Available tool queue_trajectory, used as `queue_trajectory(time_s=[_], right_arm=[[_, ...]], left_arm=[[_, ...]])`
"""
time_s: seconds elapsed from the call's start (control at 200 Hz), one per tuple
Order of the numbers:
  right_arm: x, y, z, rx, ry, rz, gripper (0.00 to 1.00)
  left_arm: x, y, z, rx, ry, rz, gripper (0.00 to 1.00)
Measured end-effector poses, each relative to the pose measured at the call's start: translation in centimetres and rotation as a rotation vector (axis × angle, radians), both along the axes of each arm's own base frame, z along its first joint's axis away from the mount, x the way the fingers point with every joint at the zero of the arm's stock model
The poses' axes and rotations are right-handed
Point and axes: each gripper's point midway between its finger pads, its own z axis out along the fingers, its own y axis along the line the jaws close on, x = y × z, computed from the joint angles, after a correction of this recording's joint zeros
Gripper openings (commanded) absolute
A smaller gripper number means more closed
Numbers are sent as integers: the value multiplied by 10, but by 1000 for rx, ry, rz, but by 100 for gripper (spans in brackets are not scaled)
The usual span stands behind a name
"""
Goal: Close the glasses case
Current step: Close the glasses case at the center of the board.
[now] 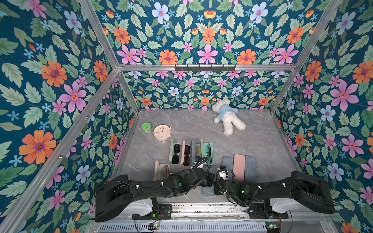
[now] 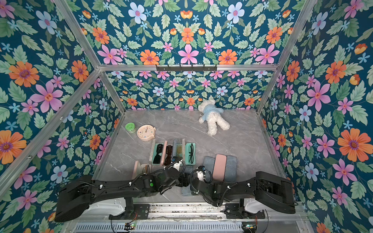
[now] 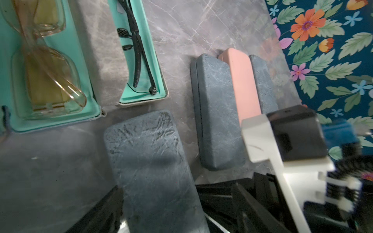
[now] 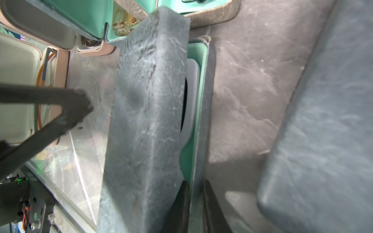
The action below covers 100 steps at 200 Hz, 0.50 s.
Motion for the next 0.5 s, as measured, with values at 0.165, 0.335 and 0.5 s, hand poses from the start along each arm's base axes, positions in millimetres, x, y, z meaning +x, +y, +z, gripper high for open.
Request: queue_trajectory(time_s=[0.165, 0.335, 0.5], right_arm=[[1, 2, 0, 8, -2, 1, 17], [1, 3, 0, 10, -3, 3, 17], [1, 3, 0, 4, -4, 8, 18]], left_arm=[[4, -6, -7, 49, 25, -21, 86], [11, -13, -12, 100, 27, -36, 85], [12, -12, -13, 127, 24, -45, 85]])
